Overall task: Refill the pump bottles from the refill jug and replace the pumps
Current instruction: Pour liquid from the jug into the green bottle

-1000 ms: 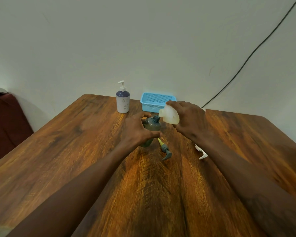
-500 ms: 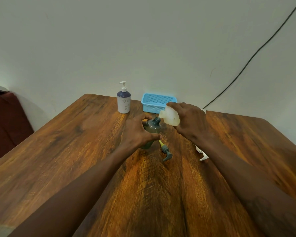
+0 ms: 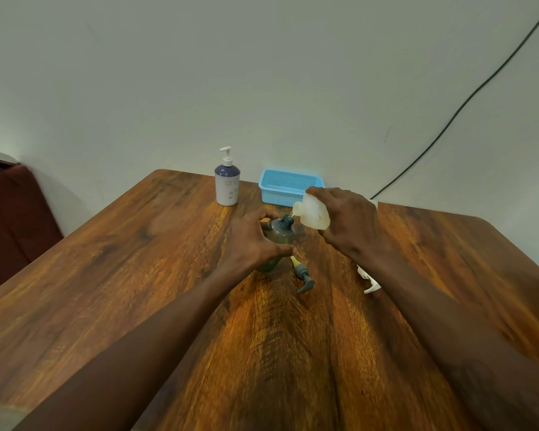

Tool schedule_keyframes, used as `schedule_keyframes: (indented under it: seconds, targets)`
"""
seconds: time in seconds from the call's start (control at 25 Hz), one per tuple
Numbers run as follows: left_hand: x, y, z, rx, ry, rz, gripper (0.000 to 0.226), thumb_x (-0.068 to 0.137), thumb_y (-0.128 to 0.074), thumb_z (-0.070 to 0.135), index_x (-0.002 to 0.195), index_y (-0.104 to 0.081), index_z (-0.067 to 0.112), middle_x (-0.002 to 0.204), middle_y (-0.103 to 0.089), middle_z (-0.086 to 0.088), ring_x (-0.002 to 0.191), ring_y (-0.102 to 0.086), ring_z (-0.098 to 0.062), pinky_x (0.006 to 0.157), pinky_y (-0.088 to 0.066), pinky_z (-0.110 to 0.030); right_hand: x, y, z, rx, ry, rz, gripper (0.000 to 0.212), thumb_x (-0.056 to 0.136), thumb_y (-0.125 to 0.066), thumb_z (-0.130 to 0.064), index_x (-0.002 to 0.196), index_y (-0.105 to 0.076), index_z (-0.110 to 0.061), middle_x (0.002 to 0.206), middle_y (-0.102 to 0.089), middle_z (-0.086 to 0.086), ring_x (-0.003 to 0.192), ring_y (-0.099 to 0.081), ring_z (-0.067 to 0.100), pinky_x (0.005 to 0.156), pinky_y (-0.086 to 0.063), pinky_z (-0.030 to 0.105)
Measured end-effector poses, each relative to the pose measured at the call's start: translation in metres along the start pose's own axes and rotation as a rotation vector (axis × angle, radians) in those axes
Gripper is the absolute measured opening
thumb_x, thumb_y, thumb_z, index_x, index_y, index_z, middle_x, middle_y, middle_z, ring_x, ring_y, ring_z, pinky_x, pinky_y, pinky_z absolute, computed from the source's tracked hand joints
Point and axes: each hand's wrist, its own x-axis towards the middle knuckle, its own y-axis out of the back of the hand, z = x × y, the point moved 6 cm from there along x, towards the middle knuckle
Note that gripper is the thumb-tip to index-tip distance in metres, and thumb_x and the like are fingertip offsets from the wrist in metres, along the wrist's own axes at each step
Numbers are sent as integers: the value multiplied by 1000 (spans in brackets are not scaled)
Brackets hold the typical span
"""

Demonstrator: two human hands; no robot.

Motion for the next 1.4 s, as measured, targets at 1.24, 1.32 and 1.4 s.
schedule_keyframes:
  seconds: [1.24, 1.32, 1.4]
  targets:
    - [-1, -5, -3, 25, 31, 1, 83, 56, -96, 52, 128, -65, 25, 118, -71, 0, 94, -61, -5, 65, -43, -9, -2, -4, 2, -42, 10, -24, 74, 73, -87, -26, 140, -55, -22, 123, -71, 11, 100, -69, 33, 78, -58, 44]
    - [-2, -6, -4, 20, 33, 1, 84, 56, -96, 52, 128, -65, 25, 118, -71, 0, 95, -62, -6, 64, -43, -9, -3, -4, 2, -40, 9, -24, 74, 74, -87, -26, 140, -55, -21, 122, -71, 11, 99, -69, 33, 78, -57, 44]
    - [-2, -7, -6, 24, 33, -4, 84, 55, -96, 54, 128, -65, 26, 118, -71, 0, 96, -63, -6, 64, -42, -9, -3, -4, 1, -45, 9, -31, 74, 73, -87, -25, 140, -55, -21, 122, -71, 11, 99, -69, 33, 77, -57, 43]
